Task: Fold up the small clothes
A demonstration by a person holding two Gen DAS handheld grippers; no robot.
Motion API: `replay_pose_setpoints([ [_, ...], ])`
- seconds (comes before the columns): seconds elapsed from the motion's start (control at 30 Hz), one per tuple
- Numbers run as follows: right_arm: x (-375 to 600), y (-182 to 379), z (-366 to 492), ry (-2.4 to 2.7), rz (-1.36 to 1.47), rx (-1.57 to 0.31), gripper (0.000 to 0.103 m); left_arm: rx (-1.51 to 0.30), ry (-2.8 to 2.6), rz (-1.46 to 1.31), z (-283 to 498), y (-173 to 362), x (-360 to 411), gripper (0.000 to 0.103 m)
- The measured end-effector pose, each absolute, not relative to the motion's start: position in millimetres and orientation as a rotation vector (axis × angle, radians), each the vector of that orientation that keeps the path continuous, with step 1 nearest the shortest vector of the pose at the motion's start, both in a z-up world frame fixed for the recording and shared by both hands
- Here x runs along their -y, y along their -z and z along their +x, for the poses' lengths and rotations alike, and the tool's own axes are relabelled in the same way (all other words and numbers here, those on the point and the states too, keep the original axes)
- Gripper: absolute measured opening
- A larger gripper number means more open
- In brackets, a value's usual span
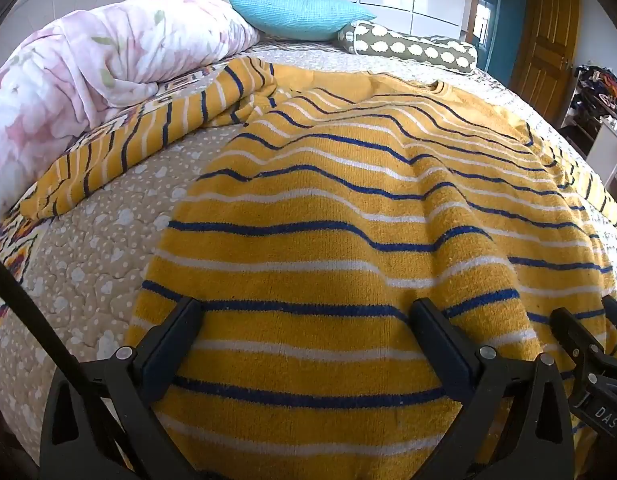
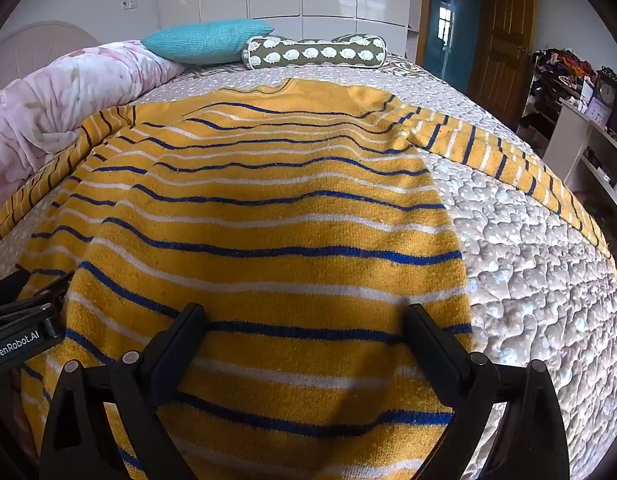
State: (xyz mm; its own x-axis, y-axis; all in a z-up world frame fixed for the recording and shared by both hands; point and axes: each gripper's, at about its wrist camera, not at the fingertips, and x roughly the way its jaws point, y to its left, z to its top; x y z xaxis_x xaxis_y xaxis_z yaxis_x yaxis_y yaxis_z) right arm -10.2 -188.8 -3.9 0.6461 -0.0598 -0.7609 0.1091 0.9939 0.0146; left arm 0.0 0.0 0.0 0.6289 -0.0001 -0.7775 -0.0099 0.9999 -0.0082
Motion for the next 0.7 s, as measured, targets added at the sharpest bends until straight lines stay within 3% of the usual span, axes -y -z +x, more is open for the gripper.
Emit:
replay_pose_setpoints([
  [0.7, 188.6, 3.8, -10.5, 0.098, 0.058, -0.862, 0.1, -0.891, -0.005, -0.012, 1.3, -0.9, -1.0, 0.103],
])
